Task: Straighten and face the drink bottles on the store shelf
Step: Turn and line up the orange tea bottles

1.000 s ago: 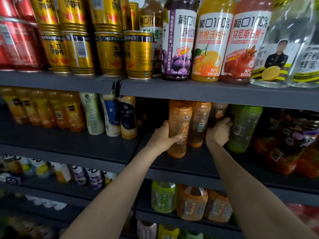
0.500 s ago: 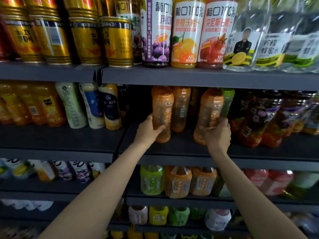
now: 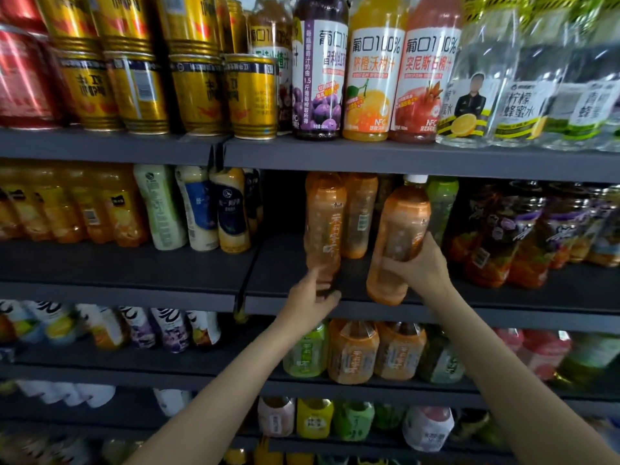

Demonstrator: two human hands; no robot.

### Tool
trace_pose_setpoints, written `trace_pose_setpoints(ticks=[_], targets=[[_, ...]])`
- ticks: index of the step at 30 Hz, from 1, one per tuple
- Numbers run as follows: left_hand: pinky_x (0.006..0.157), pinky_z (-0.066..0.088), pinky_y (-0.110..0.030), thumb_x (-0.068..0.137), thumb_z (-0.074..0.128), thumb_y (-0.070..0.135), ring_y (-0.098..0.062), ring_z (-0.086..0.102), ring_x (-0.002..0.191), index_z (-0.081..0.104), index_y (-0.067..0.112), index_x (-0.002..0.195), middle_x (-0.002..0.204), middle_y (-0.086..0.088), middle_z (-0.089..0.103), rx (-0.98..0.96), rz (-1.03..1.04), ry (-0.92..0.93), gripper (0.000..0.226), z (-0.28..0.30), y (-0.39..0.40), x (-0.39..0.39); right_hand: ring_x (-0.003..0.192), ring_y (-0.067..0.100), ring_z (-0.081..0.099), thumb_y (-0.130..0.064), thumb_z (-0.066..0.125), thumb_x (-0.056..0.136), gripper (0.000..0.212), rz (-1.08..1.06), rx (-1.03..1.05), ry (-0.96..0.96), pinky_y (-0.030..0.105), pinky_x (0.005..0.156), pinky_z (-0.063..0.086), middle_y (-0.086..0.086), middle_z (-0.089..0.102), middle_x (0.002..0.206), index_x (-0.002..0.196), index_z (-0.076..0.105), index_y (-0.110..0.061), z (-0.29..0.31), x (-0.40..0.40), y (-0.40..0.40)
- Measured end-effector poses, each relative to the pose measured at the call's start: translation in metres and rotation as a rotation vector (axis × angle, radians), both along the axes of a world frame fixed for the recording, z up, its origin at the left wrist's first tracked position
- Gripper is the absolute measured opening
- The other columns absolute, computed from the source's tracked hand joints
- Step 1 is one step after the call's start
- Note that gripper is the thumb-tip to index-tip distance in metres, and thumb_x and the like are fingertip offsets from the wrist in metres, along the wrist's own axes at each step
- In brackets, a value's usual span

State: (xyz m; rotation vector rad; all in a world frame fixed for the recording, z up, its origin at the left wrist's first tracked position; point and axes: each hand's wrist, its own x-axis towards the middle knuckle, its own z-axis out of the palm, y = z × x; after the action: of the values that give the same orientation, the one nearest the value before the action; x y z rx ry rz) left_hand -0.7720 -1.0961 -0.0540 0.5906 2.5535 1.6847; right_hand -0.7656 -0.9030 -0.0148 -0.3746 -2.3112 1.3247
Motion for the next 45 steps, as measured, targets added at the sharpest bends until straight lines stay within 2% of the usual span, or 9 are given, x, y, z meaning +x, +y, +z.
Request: trace_pose_setpoints(ticks=[5,8,12,16,19,24,28,33,45], targets=[[0.094,0.050,-0.035,0.082,0.060,0.038,-0.022,0.057,0.115,0.047,0.015,0.131,0.127,-0.009,0.058,0.540,-0.247,-0.680,0.056,0.015,0.004,0.016,0.104,0.018,0.065,-0.018,0.083,0.062,0.070,0.371,-0.496,0.041,0.036,0.087,0.054,0.002,0.067,0.114,0.125,0.051,-0.017,0.012,0.036,-0.019],[0.085,0.055,-0.041,0.074,0.063,0.041,-0.028,0.062,0.108,0.049,0.016,0.126,0.122,-0.013,0.062,0.657,-0.303,-0.747,0.060,0.028,0.004,0.025,0.103,0.018,0.067,-0.018,0.076,0.071,0.057,0.447,-0.657,0.065,0.032,0.086,0.054,0.004,0.068,0.114,0.123,0.053,-0.015,0.019,0.049,-0.028],[0.078,0.053,-0.025,0.080,0.070,0.032,-0.018,0.057,0.109,0.045,0.016,0.127,0.124,-0.005,0.056,0.337,-0.071,-0.298,0.056,0.029,0.001,0.033,0.099,0.019,0.066,-0.024,0.068,0.085,0.034,0.316,-0.670,-0.016,0.031,0.084,0.053,0.007,0.067,0.112,0.115,0.054,-0.014,0.022,0.060,-0.032],[0.080,0.033,-0.018,0.069,0.081,0.032,-0.006,0.042,0.106,0.048,0.021,0.119,0.111,0.009,0.041,-0.033,0.078,0.372,0.061,0.025,-0.010,0.034,0.089,0.025,0.064,-0.026,0.070,0.083,0.030,0.215,-1.032,-0.044,0.037,0.072,0.056,0.012,0.064,0.098,0.103,0.053,-0.012,0.017,0.067,-0.044],[0.088,0.033,-0.022,0.067,0.081,0.035,-0.007,0.040,0.110,0.046,0.025,0.123,0.114,0.011,0.039,-0.107,-0.008,0.450,0.066,0.030,-0.018,0.035,0.086,0.026,0.062,-0.019,0.072,0.082,0.033,0.106,-1.226,0.017,0.039,0.066,0.053,0.015,0.062,0.095,0.104,0.049,-0.010,0.015,0.070,-0.050],[0.092,0.051,-0.036,0.057,0.085,0.043,-0.016,0.059,0.110,0.051,0.019,0.123,0.124,-0.005,0.057,0.307,-0.221,-0.275,0.078,0.032,-0.034,0.033,0.098,0.025,0.064,-0.019,0.068,0.085,0.039,0.198,-1.170,0.146,0.038,0.078,0.054,0.013,0.064,0.107,0.116,0.047,-0.009,0.020,0.074,-0.046],[0.096,0.046,-0.032,0.063,0.084,0.031,-0.015,0.055,0.112,0.046,0.028,0.120,0.121,0.002,0.056,0.124,-0.133,0.077,0.068,0.036,-0.033,0.034,0.101,0.024,0.063,-0.024,0.068,0.084,0.045,0.264,-1.035,0.095,0.036,0.081,0.055,0.012,0.063,0.110,0.121,0.047,-0.009,0.031,0.078,-0.046],[0.097,0.045,-0.034,0.067,0.083,0.021,-0.013,0.049,0.117,0.039,0.028,0.124,0.128,0.004,0.048,-0.063,-0.123,0.369,0.072,0.034,-0.033,0.037,0.093,0.022,0.062,-0.020,0.070,0.083,0.022,0.219,-1.035,0.066,0.042,0.092,0.051,0.008,0.064,0.100,0.097,0.054,-0.018,0.024,0.080,-0.053],[0.087,0.048,-0.021,0.073,0.079,0.021,-0.006,0.057,0.101,0.046,0.028,0.112,0.106,0.013,0.055,-0.050,-0.208,0.195,0.052,0.021,-0.019,0.030,0.100,0.004,0.064,-0.004,0.082,0.064,0.063,0.368,-0.298,0.244,0.019,0.078,0.054,-0.003,0.066,0.109,0.117,0.052,-0.016,0.011,0.084,-0.046]])
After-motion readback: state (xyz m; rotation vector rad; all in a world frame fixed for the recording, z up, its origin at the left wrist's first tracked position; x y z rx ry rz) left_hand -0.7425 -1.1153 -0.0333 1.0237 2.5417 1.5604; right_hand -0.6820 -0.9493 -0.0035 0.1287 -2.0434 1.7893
